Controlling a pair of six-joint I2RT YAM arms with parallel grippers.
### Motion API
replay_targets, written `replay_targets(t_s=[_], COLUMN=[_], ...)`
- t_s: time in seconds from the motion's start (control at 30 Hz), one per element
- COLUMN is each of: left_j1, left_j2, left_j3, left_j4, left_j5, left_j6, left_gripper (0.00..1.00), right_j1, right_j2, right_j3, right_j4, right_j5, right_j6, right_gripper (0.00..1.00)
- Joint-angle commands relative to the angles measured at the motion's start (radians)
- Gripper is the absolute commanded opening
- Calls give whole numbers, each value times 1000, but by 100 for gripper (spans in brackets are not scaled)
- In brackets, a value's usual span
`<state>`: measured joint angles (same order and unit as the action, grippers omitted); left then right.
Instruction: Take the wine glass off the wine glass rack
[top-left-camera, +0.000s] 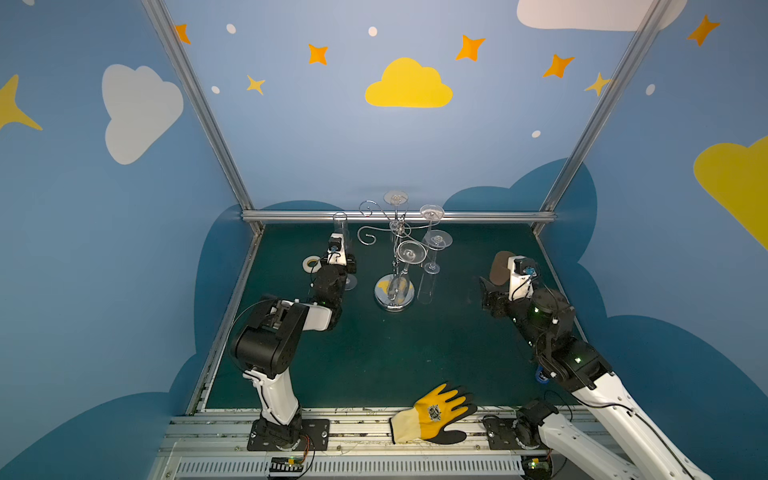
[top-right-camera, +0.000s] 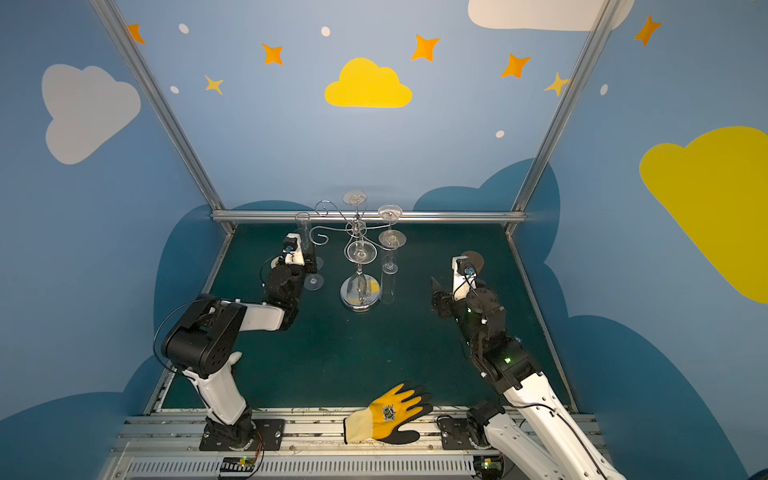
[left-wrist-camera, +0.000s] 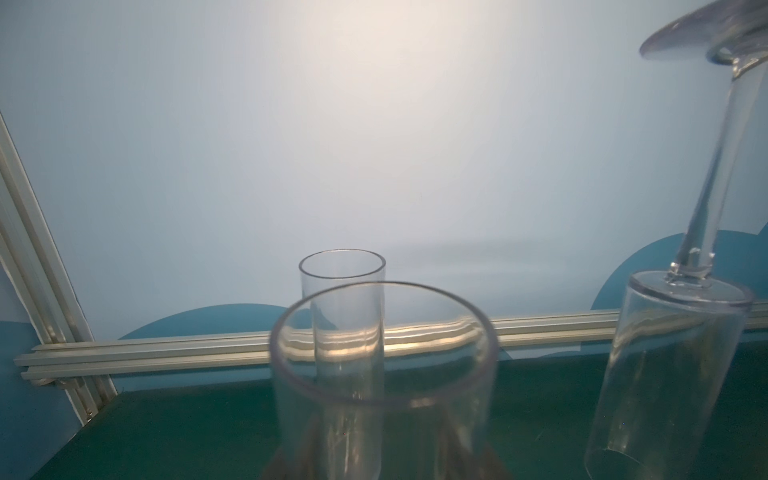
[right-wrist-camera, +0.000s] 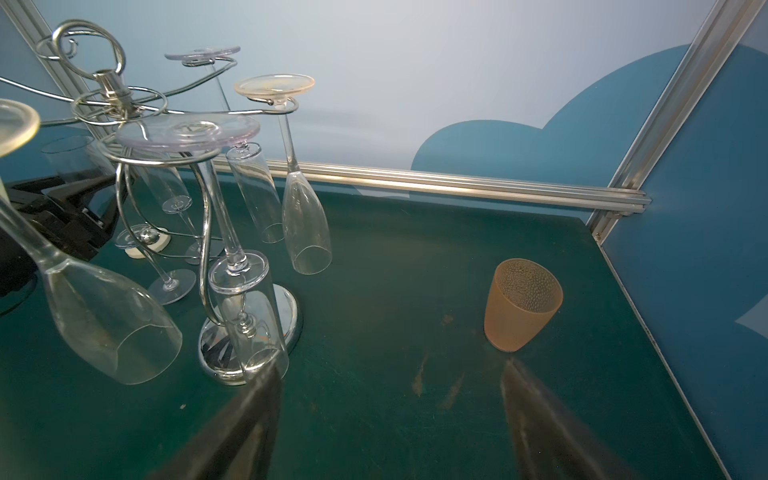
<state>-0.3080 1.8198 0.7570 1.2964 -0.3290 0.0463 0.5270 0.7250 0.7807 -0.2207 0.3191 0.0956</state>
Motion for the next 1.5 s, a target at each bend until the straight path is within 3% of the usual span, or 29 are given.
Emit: replay_targets(t_s=[0.0, 0.6, 0.8, 0.87, 1.07, 1.27, 1.37, 1.47], left_j1=[-3, -27, -40, -41, -46, -57, -62, -63], left_j2=[9, 34, 11, -8, -101, -235, -337, -491], left_j3=[15, -42, -61, -71, -99, -141, -163, -152], left_j4=[74, 78, 64, 53, -26, -148, -256, -506], left_j5=[-8, -46, -69, -72, -106, -121, -151, -175], left_j6=[15, 26, 34, 39, 23, 6, -23, -81], left_gripper=[38, 43, 69, 74, 85, 91, 91, 91], right_j1=[-13, -34, -35, -36, -35, -36, -36, -36], right_j2=[-1, -10, -3, -4, -12, -49, -65, -70], right_j3=[-14, -25, -28, -30, -24, -21, -3, 22], right_j4=[24, 21, 25, 32, 40, 34, 5, -29], right_j5=[-27, -54, -66, -72, -89, -100, -95, -102], right_j6=[20, 47, 54, 54, 47, 61, 77, 105], right_gripper=[82, 82, 82, 82, 82, 82, 82, 82])
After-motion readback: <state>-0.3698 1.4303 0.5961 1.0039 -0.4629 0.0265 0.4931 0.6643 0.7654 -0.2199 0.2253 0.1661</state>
